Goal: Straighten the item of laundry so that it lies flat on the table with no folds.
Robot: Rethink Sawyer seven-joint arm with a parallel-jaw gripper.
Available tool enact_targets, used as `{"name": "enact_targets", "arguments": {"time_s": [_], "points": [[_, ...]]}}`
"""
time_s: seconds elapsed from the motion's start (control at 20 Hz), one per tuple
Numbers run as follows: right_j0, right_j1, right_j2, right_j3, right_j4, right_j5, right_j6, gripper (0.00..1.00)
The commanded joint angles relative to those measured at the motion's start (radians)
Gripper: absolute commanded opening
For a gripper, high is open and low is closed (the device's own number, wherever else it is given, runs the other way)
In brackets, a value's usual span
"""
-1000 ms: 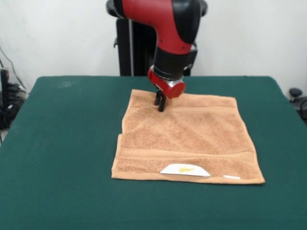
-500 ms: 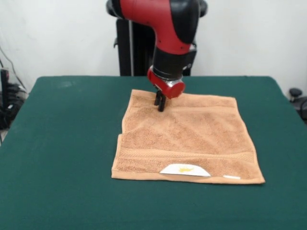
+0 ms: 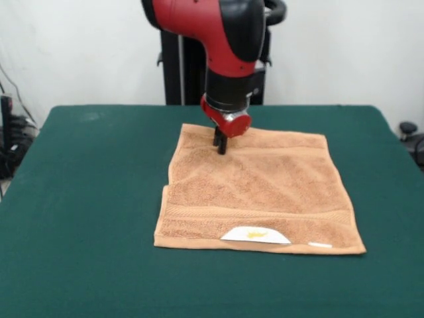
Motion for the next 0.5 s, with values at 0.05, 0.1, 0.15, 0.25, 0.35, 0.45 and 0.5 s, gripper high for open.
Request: {"name": "enact_targets", "arguments": {"time_s": [0.05, 0.1, 0.15, 0.25, 0.35, 0.45, 0.5], "points": [[-0.038, 0.278, 0.085, 0.015, 0.054, -0.035, 0.155, 0.00], [-0.042, 0.281, 0.092, 0.018, 0.056, -0.032, 0.157, 0.00], [-0.044, 0.284, 0.099, 0.027, 0.060, -0.044, 0.168, 0.00], [-0.059, 0.290, 0.119, 0.043, 0.062, -0.045, 0.172, 0.00], [-0.060, 0.284, 0.127, 0.055, 0.066, -0.024, 0.168, 0.00], [-0.052, 0.271, 0.119, 0.058, 0.066, 0.029, 0.150, 0.00], [-0.019, 0.256, 0.092, 0.061, 0.077, 0.049, 0.162, 0.00]]}}
